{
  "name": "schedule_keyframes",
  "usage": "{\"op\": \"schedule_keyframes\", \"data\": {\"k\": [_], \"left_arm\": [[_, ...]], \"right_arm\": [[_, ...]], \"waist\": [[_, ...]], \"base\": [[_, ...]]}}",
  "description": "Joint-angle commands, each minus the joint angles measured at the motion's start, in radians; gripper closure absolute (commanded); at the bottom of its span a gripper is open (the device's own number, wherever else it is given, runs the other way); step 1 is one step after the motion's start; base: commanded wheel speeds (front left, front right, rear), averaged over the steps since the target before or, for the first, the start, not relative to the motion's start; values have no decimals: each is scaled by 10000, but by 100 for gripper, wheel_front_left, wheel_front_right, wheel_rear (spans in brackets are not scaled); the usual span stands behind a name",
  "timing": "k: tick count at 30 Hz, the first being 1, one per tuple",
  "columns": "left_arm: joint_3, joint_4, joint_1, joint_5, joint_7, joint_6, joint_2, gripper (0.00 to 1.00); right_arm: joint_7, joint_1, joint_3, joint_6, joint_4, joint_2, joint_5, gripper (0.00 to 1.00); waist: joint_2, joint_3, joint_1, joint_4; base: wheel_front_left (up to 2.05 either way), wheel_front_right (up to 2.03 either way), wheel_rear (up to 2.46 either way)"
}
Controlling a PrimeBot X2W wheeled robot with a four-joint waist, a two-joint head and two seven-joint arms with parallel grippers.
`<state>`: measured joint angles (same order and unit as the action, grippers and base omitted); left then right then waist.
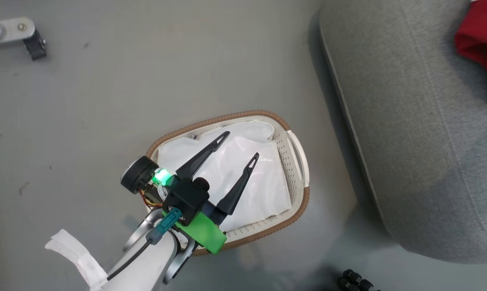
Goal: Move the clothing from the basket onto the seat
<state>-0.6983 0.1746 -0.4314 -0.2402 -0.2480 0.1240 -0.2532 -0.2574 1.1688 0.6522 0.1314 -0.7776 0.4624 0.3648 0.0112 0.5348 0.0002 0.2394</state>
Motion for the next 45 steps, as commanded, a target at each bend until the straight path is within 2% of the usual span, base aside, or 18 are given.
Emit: {"op": "schedule_keyframes", "data": {"k": [1,11,12,14,15,21,30,35,37,45], "left_arm": [[10,-36,-179,55,0,-47,-95,0],[41,-103,-209,-36,104,-167,-296,0],[39,-112,-216,-47,113,-170,-321,0],[36,-103,-198,-80,120,-175,-347,0],[22,-102,-185,-106,117,-177,-343,0],[162,62,26,-390,2,-271,-234,0],[880,407,506,-1000,-174,-558,116,0],[1582,313,960,-1254,-175,-704,516,0],[1912,193,1202,-1347,-174,-636,687,0],[3338,137,2280,-1218,-169,-736,1253,0]], "right_arm": [[-84,-369,66,-14,-164,-152,241,100],[-84,-1957,679,-14,-170,-1643,491,100],[-83,-2086,610,-14,-108,-1774,492,82],[-76,-2288,487,-14,70,-1963,407,40],[-78,-2410,397,-14,215,-2035,355,0],[-77,-3234,-404,-15,857,-2365,-108,0],[-78,-4528,-2056,-15,1530,-2362,-912,0],[-78,-5046,-3012,-15,1745,-2358,-1280,0],[-79,-5158,-3310,-15,1914,-2437,-1414,0],[-79,-5775,-4307,-15,2872,-3170,-1994,0]], "waist": [[-112,660,-2,-417],[-112,895,-2,22],[-112,882,-2,75],[-112,813,-2,168],[-112,753,-2,208],[-112,234,-2,419],[-112,-1110,-2,467],[-112,-2090,-2,182],[-112,-2481,-2,16],[-112,-3792,-2,-737]], "base": [[0,0,0],[0,0,0],[0,0,0],[0,0,0],[0,0,0],[0,0,0],[0,0,0],[0,0,0],[0,0,0],[0,0,0]]}}
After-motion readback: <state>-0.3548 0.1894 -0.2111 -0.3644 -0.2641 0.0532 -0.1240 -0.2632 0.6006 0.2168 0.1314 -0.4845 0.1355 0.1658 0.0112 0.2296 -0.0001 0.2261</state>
